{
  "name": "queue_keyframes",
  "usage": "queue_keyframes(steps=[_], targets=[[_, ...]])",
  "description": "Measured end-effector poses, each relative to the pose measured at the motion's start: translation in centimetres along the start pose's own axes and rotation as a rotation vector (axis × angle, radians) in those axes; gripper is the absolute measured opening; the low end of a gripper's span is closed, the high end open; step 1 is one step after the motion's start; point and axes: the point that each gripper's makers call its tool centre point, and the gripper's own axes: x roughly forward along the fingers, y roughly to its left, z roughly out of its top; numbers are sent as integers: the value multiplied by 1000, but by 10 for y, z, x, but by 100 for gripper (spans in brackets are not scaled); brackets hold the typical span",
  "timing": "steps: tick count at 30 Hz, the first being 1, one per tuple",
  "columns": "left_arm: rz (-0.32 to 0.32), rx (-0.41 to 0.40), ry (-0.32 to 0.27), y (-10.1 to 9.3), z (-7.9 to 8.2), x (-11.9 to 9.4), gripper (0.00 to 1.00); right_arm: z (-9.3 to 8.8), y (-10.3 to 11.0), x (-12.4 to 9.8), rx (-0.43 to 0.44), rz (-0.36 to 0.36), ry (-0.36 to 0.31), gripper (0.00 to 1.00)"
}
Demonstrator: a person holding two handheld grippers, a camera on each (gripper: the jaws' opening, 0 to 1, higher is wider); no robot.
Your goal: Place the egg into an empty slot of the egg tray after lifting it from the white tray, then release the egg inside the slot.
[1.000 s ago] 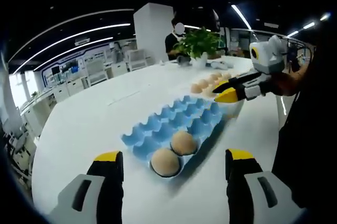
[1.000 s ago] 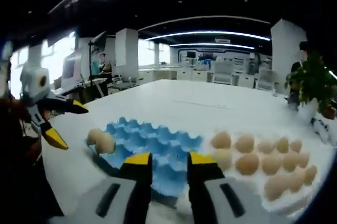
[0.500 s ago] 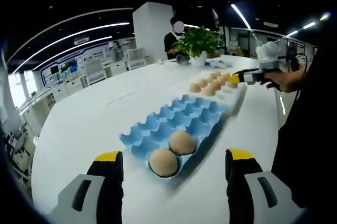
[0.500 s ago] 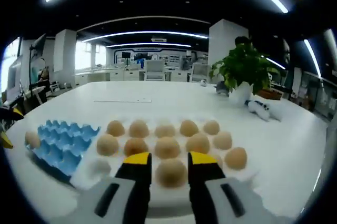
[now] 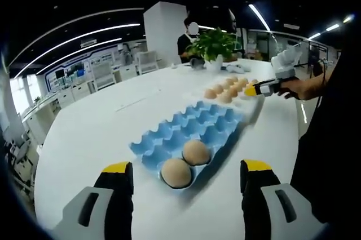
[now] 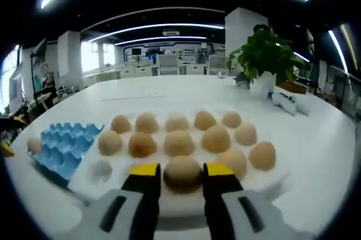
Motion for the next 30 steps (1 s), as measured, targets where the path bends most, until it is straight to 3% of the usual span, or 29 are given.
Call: queue_keyframes(steps=[3,10,16,30], targets=[[-2,-2,2,0,0,0,77,1,1,0,-28,15,-2,30],[-4,7,-3,-1,3,2,76,1,3,6,-77,34,110,29],[-4,5,-10,-3,4,2,75,1,0,6,-38,40,157,26],[15,-14,-28,-1,6,1,75,20,2,-7,29,80,133,26]])
